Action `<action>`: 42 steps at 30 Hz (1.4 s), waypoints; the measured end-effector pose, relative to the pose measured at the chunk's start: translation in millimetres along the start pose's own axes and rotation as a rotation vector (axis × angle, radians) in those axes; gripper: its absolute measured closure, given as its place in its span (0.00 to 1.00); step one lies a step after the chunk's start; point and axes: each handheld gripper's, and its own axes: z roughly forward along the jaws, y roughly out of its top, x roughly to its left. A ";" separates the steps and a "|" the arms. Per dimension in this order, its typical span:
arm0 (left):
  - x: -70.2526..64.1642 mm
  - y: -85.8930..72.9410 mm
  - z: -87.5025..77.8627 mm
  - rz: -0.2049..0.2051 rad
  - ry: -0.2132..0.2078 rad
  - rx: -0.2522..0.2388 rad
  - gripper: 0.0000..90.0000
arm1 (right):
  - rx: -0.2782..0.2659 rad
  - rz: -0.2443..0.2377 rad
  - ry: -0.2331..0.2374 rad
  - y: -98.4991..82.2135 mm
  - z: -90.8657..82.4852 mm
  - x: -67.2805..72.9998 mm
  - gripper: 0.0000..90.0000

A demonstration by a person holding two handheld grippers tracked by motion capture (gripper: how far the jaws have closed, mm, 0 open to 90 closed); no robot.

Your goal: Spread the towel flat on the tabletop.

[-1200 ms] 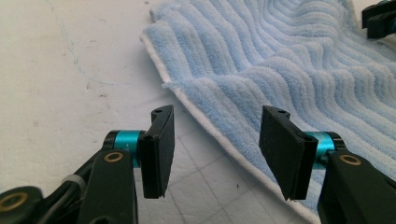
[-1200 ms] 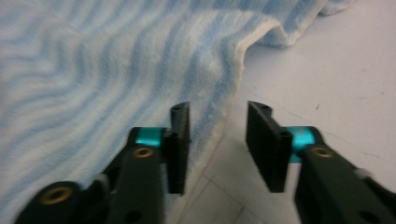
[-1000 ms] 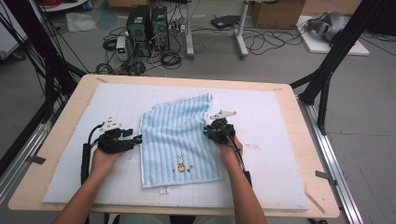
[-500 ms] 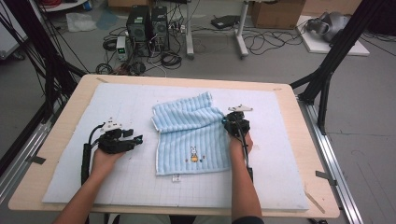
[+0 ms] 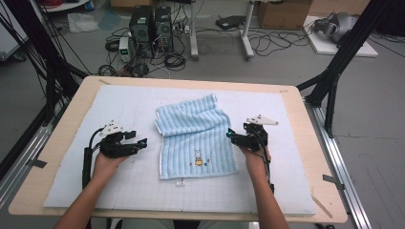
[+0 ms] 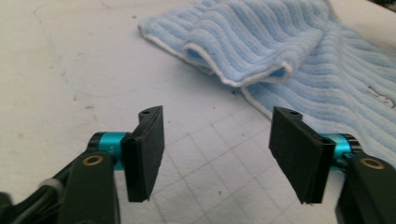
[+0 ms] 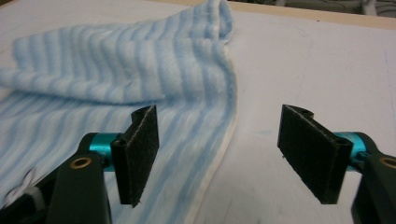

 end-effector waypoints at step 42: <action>-3.8 63.2 113.1 0.219 0.233 0.163 0.96 | 0.034 -0.043 0.126 -38.2 -33.4 8.5 0.24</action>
